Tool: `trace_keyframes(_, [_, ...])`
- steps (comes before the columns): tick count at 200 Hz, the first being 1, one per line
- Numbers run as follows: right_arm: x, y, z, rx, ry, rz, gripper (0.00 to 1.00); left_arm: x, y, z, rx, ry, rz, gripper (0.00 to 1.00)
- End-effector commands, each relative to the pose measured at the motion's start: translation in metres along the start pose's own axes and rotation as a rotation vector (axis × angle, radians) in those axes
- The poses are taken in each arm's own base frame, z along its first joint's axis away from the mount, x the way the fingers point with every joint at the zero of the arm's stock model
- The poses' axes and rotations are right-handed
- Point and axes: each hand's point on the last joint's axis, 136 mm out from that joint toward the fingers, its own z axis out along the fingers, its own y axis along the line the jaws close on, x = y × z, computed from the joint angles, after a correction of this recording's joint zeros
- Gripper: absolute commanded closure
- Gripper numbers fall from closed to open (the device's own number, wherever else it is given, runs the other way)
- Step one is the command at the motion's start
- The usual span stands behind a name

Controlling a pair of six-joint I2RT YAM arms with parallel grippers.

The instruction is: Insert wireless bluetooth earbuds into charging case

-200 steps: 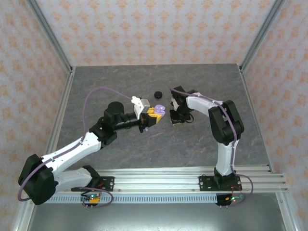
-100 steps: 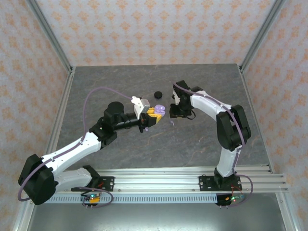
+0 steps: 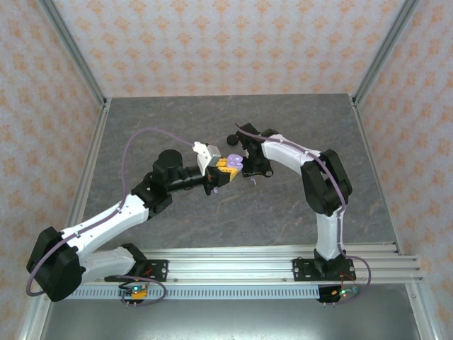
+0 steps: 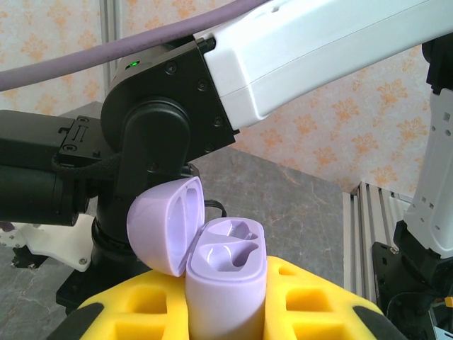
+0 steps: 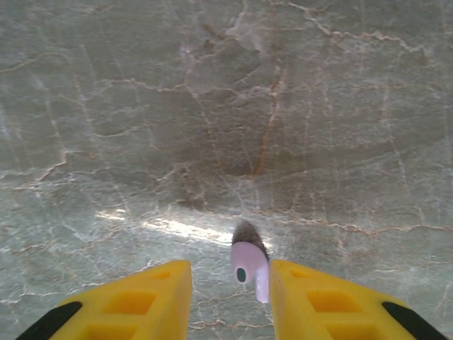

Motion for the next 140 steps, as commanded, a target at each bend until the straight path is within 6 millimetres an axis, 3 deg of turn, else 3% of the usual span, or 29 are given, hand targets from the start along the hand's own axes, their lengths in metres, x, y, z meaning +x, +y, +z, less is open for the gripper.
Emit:
trace_keyframes(1, [-0.002, -0.006, 0.001, 0.049, 0.008, 0.014, 0.66, -0.013, -0.001, -0.001, -0.011, -0.027, 0.009, 0.86])
trace_keyframes(140, [0.006, -0.009, 0.021, 0.068, 0.068, 0.018, 0.71, -0.012, -0.001, -0.001, -0.015, -0.022, 0.004, 0.86])
